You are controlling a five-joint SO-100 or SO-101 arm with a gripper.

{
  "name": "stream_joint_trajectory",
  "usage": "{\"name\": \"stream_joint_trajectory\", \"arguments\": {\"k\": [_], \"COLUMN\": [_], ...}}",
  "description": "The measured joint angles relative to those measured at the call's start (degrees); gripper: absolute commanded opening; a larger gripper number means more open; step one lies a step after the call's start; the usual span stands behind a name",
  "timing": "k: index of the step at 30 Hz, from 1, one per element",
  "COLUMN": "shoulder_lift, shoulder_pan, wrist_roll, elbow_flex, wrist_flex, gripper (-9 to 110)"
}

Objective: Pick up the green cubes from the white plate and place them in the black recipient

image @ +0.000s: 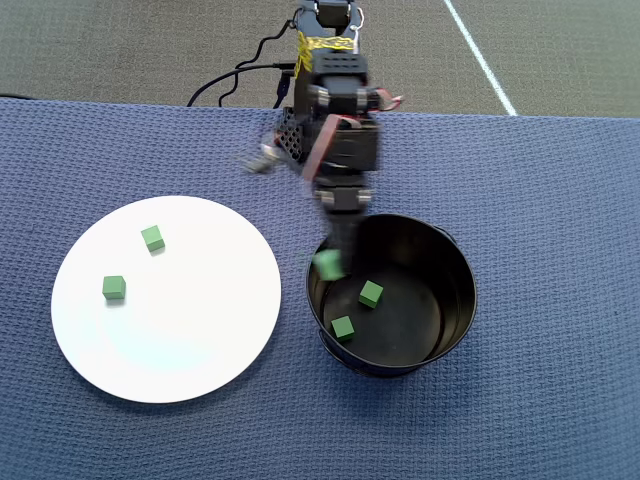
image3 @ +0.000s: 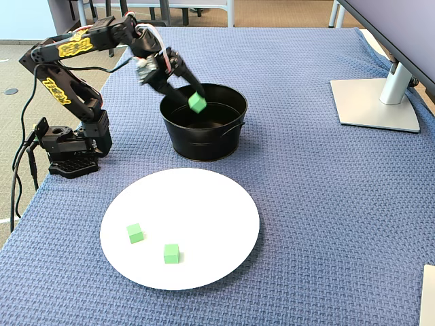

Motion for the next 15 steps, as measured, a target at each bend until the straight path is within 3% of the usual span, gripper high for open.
{"name": "stream_joint_trajectory", "arguments": {"k": [2,4,6,15], "shoulder_lift": [-1.7,-3.4,-4.8,-0.9], "shoulder_pan": [-6.0,-9.4,-11.0,-10.5], "wrist_roll": [3.1,5.4,5.8,-3.9], "elbow_flex": [0.0,0.0,0.0,-4.3], "wrist_flex": [0.0,-0.7,-1.0,8.4], "gripper": [0,31,45,46]}}
